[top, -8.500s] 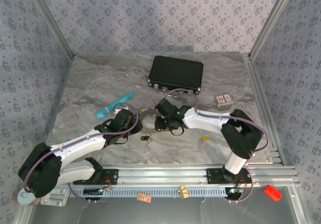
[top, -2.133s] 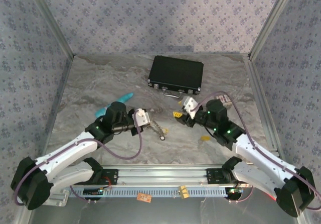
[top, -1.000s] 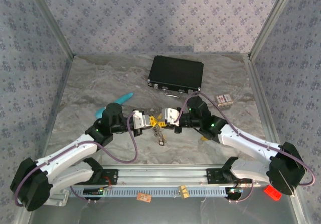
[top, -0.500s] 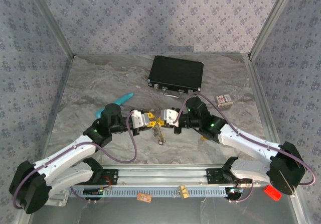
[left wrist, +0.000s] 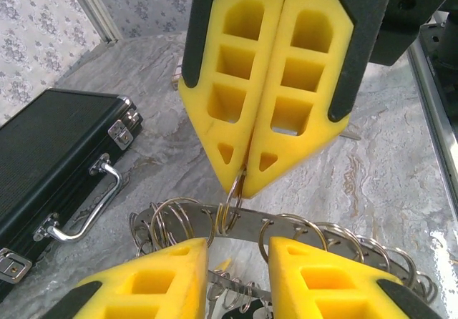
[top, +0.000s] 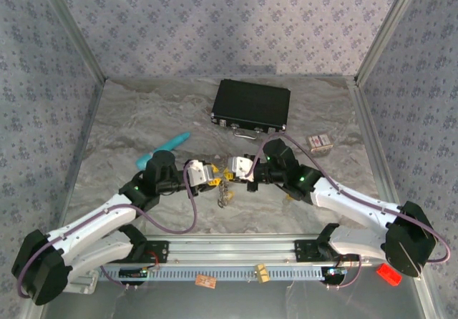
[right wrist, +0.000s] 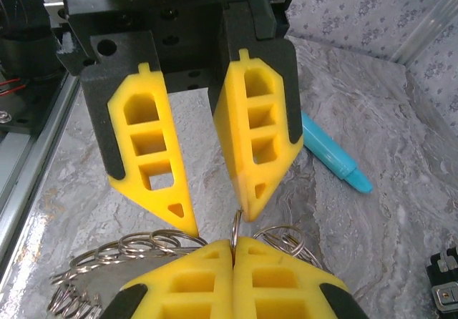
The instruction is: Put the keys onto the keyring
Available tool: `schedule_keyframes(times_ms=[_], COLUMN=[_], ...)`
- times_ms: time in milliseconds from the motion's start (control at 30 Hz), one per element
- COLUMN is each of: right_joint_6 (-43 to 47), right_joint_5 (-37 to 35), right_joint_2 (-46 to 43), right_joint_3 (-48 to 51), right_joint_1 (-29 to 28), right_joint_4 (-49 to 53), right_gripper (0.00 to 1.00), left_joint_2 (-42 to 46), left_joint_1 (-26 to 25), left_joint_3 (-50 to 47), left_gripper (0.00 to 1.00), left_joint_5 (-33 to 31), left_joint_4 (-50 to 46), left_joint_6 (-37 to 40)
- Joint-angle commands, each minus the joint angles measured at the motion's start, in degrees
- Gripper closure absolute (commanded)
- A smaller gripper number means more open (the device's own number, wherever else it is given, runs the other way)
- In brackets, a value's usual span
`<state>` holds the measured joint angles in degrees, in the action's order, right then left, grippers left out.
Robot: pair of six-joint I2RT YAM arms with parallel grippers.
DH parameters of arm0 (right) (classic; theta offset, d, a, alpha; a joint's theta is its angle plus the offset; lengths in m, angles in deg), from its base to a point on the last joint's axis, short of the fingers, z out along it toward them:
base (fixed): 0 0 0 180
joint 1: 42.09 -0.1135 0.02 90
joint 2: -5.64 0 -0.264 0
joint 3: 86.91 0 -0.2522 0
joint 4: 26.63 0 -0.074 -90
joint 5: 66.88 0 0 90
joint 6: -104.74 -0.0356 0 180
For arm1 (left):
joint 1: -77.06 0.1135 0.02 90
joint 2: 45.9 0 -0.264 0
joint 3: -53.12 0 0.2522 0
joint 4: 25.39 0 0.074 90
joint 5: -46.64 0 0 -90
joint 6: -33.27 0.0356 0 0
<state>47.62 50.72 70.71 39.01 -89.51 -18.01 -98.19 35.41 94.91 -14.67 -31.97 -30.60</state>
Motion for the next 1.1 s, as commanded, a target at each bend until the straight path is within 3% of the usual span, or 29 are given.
schedule_keyframes(times_ms=[0,533,700,833,967,1067], right_joint_6=[0.5,2.0,2.1,2.2,2.1,1.9], right_joint_5=[-0.2,-1.0,-0.7,-0.7,-1.3,-1.7], right_joint_2=[-0.1,1.3,2.1,2.4,2.4,2.6], right_joint_3=[-2.7,-4.2,-4.8,-4.7,-4.1,-3.1], right_joint_1=[-0.7,-1.9,-2.3,-2.4,-2.3,-2.4], right_joint_4=[-0.7,2.8,3.7,4.0,4.2,3.3], right_gripper=[1.00,1.00,1.00,1.00,1.00,0.91], left_joint_2=[-0.4,0.5,0.5,0.4,0.5,0.3], left_joint_1=[-0.4,-0.6,-0.6,-0.7,-0.7,-0.9], left_joint_3=[1.0,1.8,2.0,2.4,2.6,2.5], left_gripper=[0.73,0.79,0.85,1.00,1.00,1.00], left_joint_5=[0.7,0.8,1.4,1.8,2.4,3.1], left_joint_4=[0.3,-1.1,-1.2,-2.4,-3.1,-3.0], left_joint_6=[0.7,1.3,1.5,2.0,2.4,2.4])
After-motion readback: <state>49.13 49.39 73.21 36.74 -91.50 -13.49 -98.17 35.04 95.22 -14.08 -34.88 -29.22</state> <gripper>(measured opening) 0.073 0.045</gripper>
